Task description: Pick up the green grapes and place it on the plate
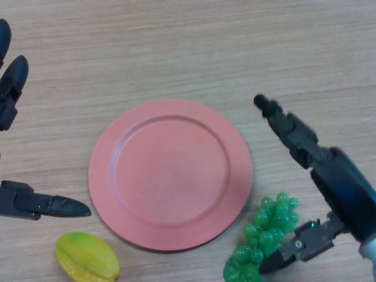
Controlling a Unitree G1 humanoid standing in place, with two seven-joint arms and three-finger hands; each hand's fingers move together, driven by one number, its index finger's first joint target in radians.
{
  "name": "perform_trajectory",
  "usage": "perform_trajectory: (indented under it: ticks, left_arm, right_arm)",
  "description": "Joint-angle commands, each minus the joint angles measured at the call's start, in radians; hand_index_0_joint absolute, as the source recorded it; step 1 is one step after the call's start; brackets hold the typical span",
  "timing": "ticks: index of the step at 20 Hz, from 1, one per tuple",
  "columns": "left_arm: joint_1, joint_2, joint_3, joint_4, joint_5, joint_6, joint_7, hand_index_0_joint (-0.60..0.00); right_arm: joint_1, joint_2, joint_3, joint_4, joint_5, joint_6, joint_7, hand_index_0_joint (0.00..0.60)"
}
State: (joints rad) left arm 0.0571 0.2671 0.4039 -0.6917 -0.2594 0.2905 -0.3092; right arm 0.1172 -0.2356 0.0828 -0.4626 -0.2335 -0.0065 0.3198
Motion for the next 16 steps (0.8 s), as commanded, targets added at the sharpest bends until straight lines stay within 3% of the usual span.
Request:
perform_trajectory:
  ticks: [1, 4, 9, 13, 16]
  left_arm:
    - [-0.02, 0.036, 0.035, -0.065, -0.008, -0.1, 0.02, 0.0]
    - [-0.013, 0.029, 0.028, -0.072, 0.002, -0.103, 0.024, 0.0]
    - [-0.013, 0.027, 0.03, -0.094, -0.002, -0.077, 0.019, 0.0]
    - [-0.002, 0.021, 0.041, -0.089, -0.01, -0.09, 0.014, 0.0]
    - [0.005, 0.017, 0.045, -0.085, -0.013, -0.093, 0.013, 0.0]
  right_arm:
    - [0.015, -0.008, -0.055, 0.02, -0.029, -0.219, -0.032, 0.0]
    - [0.033, -0.007, -0.049, 0.121, -0.084, -0.302, -0.067, 0.0]
    - [-0.027, -0.01, -0.06, 0.381, -0.218, -0.497, -0.258, 0.0]
    - [-0.066, -0.007, -0.059, 0.547, -0.26, -0.559, -0.381, 0.0]
    - [-0.064, 0.004, -0.044, 0.594, -0.241, -0.534, -0.425, 0.0]
